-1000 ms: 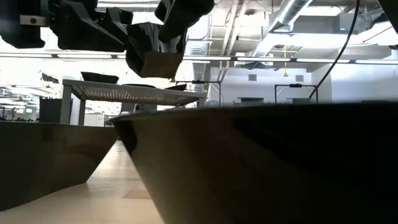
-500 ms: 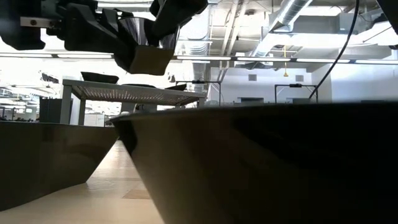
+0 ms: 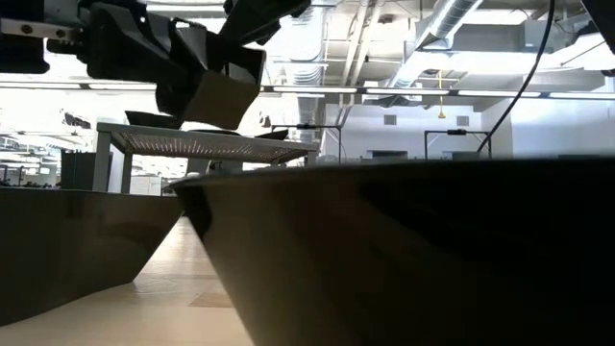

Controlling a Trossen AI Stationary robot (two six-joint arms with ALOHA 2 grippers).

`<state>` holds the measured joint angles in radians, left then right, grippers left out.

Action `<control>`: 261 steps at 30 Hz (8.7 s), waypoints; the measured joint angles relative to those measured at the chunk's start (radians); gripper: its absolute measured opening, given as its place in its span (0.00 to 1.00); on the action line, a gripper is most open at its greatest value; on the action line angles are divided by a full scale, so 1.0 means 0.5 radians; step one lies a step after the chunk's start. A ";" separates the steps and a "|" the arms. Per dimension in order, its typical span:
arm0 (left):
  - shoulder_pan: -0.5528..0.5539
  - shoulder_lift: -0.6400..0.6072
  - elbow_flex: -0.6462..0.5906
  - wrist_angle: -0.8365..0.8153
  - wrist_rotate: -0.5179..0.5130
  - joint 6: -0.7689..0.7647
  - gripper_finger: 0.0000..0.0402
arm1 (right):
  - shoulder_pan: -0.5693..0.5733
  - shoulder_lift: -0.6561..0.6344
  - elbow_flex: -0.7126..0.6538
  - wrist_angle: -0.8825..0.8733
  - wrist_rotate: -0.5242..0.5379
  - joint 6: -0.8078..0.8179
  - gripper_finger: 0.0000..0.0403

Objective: Pick & Place Mini shaped plates
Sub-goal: Stack the black distorted square plate on top of the black distorted square plate on the shelf

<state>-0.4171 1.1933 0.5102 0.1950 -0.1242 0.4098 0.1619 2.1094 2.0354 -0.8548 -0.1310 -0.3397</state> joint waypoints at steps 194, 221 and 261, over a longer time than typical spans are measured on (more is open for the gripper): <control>1.753 -0.962 1.109 -2.597 -0.205 -0.888 0.02 | -0.044 -0.919 -2.335 1.936 0.938 1.395 0.27; 2.633 -0.550 1.173 -2.660 0.437 -0.251 0.02 | -0.021 -0.919 -2.335 1.936 0.937 1.400 0.27; 2.393 -0.798 1.175 -2.580 0.758 -0.263 0.24 | 0.009 -0.919 -2.335 1.935 0.936 1.483 0.27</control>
<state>0.7796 0.7941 1.0977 -1.0949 0.2549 0.2782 0.1665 1.6501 0.8677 0.1129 0.3370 0.4019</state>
